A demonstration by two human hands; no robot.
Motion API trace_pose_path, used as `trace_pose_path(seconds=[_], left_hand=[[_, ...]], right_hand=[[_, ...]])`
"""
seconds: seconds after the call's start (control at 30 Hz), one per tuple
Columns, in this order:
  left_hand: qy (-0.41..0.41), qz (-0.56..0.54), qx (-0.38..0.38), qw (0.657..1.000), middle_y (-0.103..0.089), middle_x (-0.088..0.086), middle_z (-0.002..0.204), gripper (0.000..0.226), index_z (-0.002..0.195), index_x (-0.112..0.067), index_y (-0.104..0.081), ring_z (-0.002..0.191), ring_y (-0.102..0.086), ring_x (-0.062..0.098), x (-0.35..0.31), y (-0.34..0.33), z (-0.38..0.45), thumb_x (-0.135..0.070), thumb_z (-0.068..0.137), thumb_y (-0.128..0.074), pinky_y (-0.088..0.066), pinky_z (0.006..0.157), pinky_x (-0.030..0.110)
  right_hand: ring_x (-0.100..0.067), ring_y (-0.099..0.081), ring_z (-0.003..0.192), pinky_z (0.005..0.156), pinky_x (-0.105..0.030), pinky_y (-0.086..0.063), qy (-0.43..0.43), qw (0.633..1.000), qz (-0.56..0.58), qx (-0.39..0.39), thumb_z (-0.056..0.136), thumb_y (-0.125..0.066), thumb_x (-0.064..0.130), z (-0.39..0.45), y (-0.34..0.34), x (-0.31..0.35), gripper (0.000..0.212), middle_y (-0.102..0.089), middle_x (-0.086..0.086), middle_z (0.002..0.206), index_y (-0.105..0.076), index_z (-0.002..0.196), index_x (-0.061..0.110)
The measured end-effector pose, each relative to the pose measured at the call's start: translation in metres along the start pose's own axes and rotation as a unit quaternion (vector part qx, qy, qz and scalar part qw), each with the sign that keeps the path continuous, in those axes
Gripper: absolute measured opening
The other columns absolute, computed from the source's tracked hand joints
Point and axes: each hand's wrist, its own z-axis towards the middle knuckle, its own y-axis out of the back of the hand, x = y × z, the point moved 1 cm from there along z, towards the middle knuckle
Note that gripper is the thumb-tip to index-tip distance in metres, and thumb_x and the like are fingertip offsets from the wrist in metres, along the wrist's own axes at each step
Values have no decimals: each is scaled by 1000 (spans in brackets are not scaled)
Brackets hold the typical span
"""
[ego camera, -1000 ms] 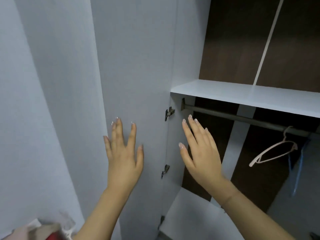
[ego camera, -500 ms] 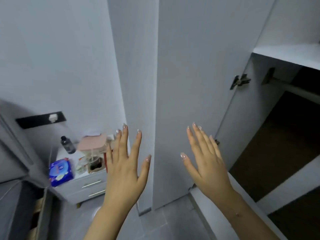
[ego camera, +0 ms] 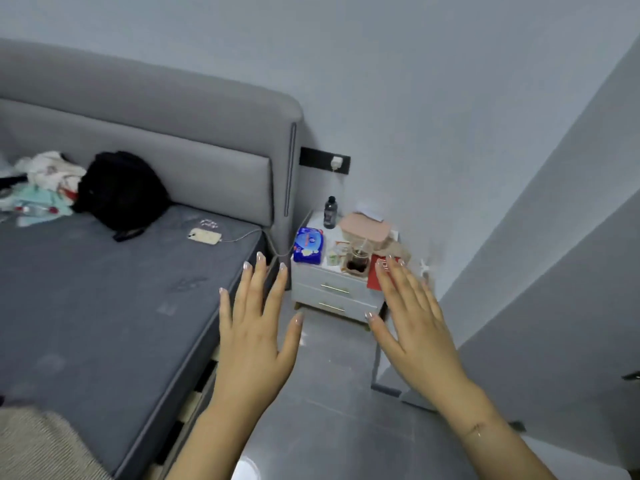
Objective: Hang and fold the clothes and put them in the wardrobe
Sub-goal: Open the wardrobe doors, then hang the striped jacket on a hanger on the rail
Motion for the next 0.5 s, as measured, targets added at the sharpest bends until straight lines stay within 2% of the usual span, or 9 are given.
trace_pose_path(seconds=[0.07, 0.2, 0.3, 0.4, 0.5], left_hand=[[41, 5, -7, 999, 2, -7, 163, 64, 154, -30, -17, 150, 6, 12, 45, 21, -10, -50, 94, -28, -2, 121, 49], [121, 27, -36, 992, 9, -7, 163, 65, 155, -32, -9, 150, 9, 11, 137, 65, -35, -49, 95, -27, 2, 121, 47], [184, 57, -57, 980, 11, -7, 163, 66, 155, -32, -7, 149, 12, 11, 203, 98, -59, -51, 95, -26, 4, 120, 45], [255, 81, -75, 961, 10, -5, 163, 67, 155, -31, -8, 149, 11, 12, 259, 129, -90, -54, 94, -22, 2, 121, 44], [322, 94, -96, 937, 11, -7, 163, 66, 155, -34, -5, 149, 10, 12, 304, 154, -123, -56, 94, -19, 6, 119, 37]], right_hand=[[0, 14, 146, 120, -27, 10, 36, 999, 10, 10, 95, -18, 55, 22, -19, 45, 66, 8, 14, 160, 1, 153, 31], [-5, 6, 149, 123, -34, -1, 119, 991, 38, 46, 101, -35, 47, 63, -68, 143, 63, 4, 12, 161, -1, 152, 30], [-7, 2, 150, 123, -36, -4, 185, 979, 49, 72, 101, -31, 48, 87, -107, 220, 63, 0, 8, 163, -5, 154, 28], [-6, 4, 149, 122, -33, -1, 247, 961, 65, 104, 102, -31, 48, 102, -143, 292, 63, 5, 10, 163, -1, 153, 29], [-7, 3, 150, 122, -33, -2, 304, 938, 91, 142, 100, -29, 48, 109, -174, 356, 63, 5, 10, 162, -6, 154, 27]])
